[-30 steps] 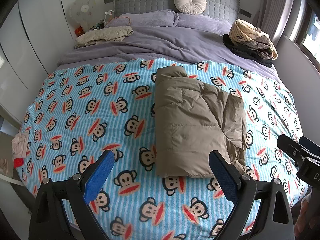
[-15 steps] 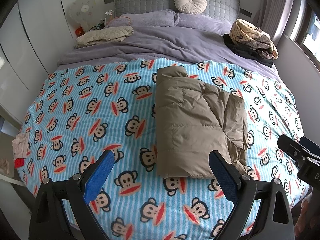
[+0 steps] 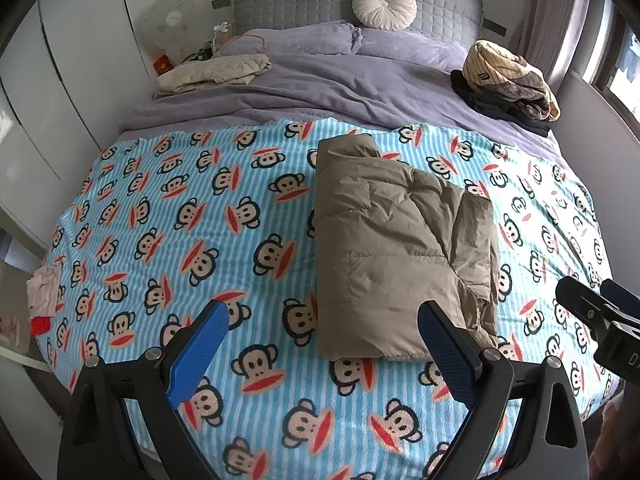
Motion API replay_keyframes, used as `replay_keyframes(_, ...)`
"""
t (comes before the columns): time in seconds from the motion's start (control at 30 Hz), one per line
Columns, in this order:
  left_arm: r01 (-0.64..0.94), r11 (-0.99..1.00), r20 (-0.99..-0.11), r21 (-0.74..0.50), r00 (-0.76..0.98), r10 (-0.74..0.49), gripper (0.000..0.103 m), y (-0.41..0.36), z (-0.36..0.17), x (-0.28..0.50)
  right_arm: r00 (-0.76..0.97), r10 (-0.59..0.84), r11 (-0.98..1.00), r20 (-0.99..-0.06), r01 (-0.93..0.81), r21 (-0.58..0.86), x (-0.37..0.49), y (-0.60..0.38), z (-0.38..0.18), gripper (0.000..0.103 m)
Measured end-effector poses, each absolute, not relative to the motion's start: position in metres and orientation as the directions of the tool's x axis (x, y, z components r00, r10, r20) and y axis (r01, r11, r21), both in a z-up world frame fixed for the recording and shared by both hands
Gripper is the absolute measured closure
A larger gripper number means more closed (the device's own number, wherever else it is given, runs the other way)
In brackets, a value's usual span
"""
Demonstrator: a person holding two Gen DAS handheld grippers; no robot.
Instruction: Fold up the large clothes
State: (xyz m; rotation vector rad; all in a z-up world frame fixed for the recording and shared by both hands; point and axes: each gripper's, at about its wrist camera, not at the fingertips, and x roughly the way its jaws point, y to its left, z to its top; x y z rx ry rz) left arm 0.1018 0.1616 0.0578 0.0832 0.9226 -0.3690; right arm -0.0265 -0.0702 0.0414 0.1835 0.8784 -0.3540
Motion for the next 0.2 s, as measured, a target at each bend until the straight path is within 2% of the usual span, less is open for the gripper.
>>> replay_keyframes(0.2,0.36,0.929,-0.795,-0.087,0.537,-0.283,0.007,0.1552,0.0596,0.1075,0.585,-0.226,0.927,-0.779,0.374,0.012,-0.0255,-0.0732,0.0428,0.0)
